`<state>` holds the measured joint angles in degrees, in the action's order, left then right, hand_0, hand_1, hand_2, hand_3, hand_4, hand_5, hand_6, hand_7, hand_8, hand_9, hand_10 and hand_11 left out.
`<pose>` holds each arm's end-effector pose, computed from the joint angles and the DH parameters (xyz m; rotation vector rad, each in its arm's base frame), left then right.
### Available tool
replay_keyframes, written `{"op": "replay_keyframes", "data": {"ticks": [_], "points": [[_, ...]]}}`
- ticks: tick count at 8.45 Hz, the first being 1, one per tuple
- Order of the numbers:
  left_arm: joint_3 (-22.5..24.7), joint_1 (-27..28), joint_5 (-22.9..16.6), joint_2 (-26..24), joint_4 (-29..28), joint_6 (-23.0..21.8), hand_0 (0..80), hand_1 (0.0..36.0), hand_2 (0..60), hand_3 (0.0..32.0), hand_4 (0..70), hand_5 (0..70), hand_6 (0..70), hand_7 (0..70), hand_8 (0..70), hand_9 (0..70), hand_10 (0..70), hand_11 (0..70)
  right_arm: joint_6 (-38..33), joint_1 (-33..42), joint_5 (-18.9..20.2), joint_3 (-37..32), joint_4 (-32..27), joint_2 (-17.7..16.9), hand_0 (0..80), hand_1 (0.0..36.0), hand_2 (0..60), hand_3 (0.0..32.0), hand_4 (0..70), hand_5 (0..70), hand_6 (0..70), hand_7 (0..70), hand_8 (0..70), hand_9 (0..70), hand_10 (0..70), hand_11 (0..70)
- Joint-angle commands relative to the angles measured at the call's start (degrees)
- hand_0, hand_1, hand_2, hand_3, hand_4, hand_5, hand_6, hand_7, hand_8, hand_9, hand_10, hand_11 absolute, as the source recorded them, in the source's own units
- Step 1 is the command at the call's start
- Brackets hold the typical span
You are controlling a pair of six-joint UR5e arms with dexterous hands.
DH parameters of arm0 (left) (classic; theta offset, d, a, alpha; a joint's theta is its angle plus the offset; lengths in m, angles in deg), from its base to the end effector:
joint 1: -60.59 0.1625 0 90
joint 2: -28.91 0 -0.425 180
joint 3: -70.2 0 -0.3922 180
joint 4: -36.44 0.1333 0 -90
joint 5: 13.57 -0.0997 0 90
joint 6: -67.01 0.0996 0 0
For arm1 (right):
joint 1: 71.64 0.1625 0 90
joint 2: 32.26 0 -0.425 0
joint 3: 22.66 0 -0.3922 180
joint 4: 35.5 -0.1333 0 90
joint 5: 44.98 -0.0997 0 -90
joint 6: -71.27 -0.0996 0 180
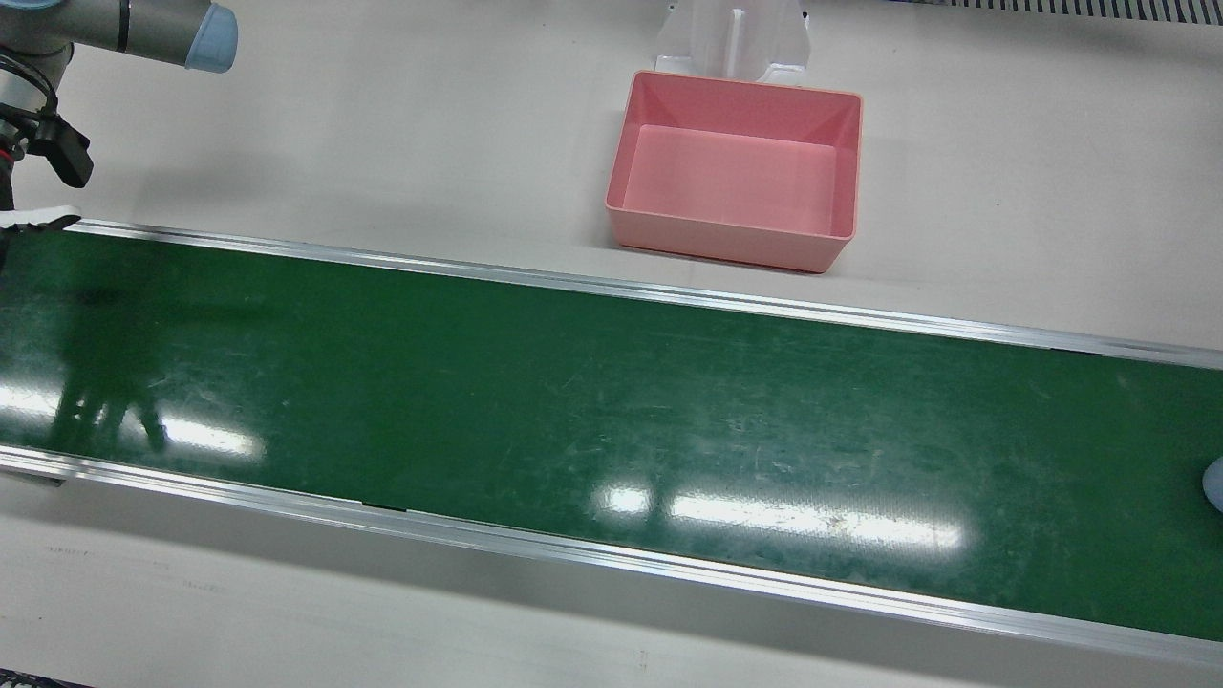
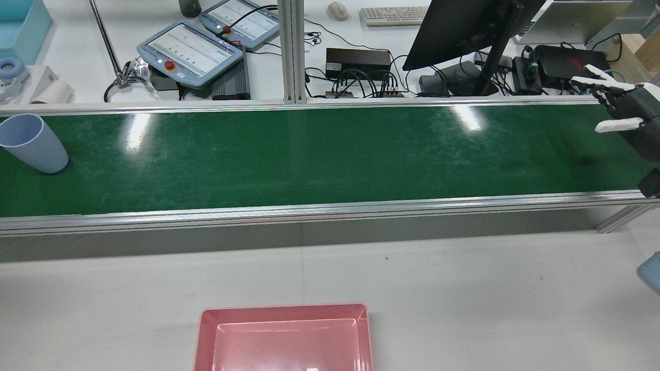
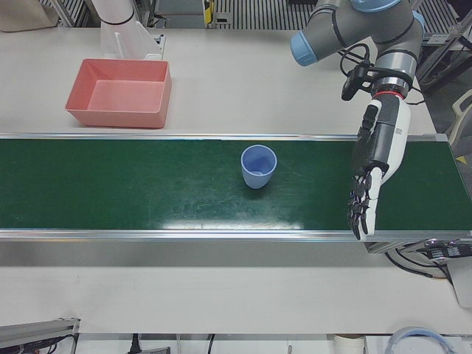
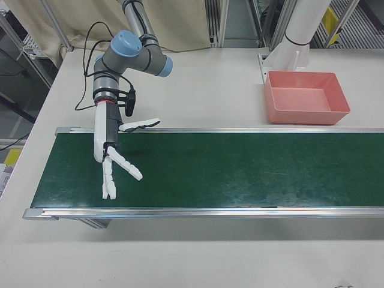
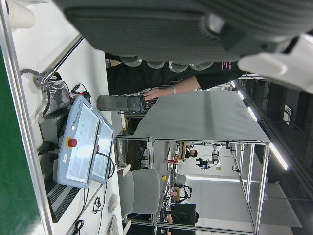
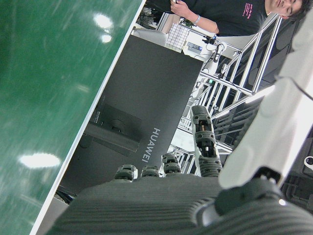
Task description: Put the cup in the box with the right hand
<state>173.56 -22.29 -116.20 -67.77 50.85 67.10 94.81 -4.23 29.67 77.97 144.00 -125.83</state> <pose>-0.0457 -0.5342 0.5399 -0.3467 2.1308 -1.9279 -0.0335 -0.4963 0.6247 0.2686 -2.1236 1.8256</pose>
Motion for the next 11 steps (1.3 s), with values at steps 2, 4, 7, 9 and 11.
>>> {"op": "replay_keyframes", "data": {"ticks": [2,4,7,9,11], "points": [[0.0,0.0,0.06,0.0,0.0,0.0,0.0,0.0,0.0,0.0,0.0,0.0,0.0,0.0,0.0,0.0,0.0,0.0,0.01,-0.09,0.06,0.0,-0.03,-0.03,46.1,7.0,3.0,0.0,12.5,3.3,3.6,10.2,0.7,4.0,1.9,4.1],[0.0,0.0,0.06,0.0,0.0,0.0,0.0,0.0,0.0,0.0,0.0,0.0,0.0,0.0,0.0,0.0,0.0,0.0,-0.07,-0.09,0.06,0.0,-0.03,-0.03,45.5,5.3,0.0,0.0,12.5,2.9,3.4,10.3,0.8,4.3,1.8,3.7],[0.09,0.0,0.06,0.0,0.0,0.0,0.0,0.0,0.0,0.0,0.0,0.0,0.0,0.0,0.0,0.0,0.0,0.0,-0.07,-0.09,0.23,0.09,0.06,0.06,41.6,7.1,11.6,0.0,10.6,2.7,3.4,10.1,0.6,4.0,1.5,3.3],[0.09,0.0,-0.02,0.0,0.0,0.0,0.0,0.0,0.0,0.0,0.0,0.0,0.0,0.0,0.0,0.0,0.0,0.0,-0.07,0.0,0.32,0.44,0.15,0.23,46.1,17.9,35.3,0.0,8.5,5.0,4.1,9.9,0.9,4.0,1.8,4.5],[0.09,0.0,0.06,0.09,0.0,0.0,0.0,0.0,0.0,0.0,0.0,0.0,0.0,0.0,0.0,0.0,0.0,0.0,0.01,0.0,0.32,0.35,0.15,0.15,50.0,22.9,35.9,0.0,6.1,6.6,4.1,9.3,0.5,3.1,1.7,4.8]]}}
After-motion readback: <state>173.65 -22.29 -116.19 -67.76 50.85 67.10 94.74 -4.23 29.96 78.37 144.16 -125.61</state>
